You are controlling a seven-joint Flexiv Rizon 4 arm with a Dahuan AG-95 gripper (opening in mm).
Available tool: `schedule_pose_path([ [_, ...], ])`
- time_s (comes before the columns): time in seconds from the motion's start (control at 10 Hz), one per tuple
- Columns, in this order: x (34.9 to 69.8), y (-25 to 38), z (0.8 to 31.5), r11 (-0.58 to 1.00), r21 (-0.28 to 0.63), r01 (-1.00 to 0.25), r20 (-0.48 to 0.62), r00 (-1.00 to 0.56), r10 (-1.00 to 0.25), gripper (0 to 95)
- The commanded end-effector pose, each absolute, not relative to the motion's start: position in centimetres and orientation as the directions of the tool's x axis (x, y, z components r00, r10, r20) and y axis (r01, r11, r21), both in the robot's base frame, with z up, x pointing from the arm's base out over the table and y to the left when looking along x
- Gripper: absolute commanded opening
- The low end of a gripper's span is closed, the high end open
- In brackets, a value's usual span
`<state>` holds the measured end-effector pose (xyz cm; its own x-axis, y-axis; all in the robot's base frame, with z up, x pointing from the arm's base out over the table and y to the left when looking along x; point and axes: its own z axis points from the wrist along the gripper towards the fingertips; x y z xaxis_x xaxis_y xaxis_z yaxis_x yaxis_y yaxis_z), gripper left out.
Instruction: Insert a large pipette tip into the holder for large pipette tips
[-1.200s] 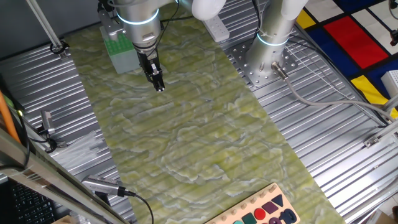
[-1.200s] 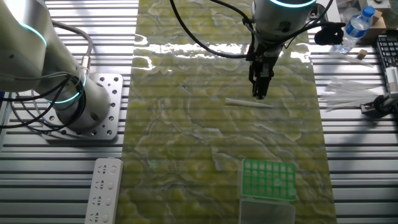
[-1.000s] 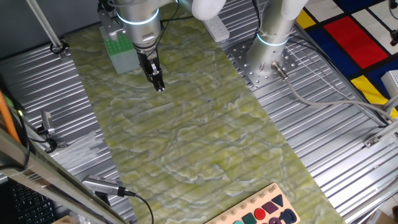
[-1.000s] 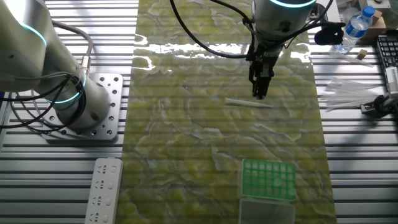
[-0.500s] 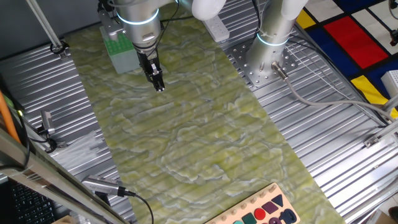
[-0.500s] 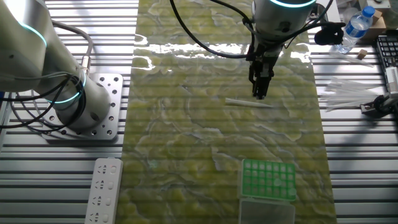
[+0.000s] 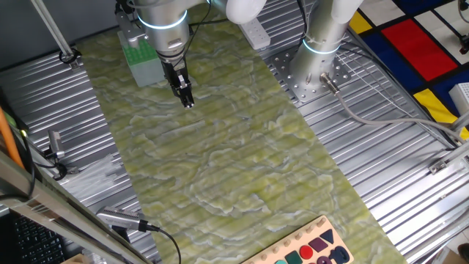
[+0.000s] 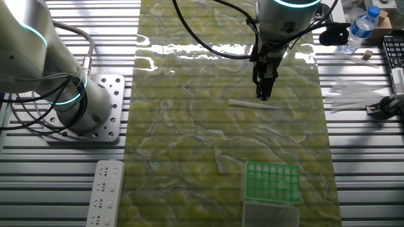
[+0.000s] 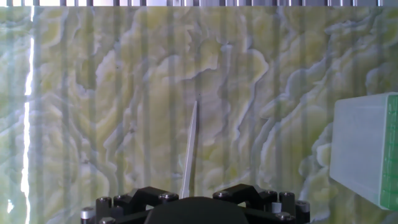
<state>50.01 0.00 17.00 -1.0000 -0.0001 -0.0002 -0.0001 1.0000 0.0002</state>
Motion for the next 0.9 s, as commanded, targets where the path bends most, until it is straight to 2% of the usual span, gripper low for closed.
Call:
schedule_pose_path([
  [0.1, 50.00, 0.00, 17.00, 0.988, 0.033, -0.151, -0.015, -0.988, -0.151, 0.0],
  [0.9, 50.04, 0.16, 16.93, 0.988, 0.026, -0.152, -0.009, -0.988, -0.152, 0.0],
])
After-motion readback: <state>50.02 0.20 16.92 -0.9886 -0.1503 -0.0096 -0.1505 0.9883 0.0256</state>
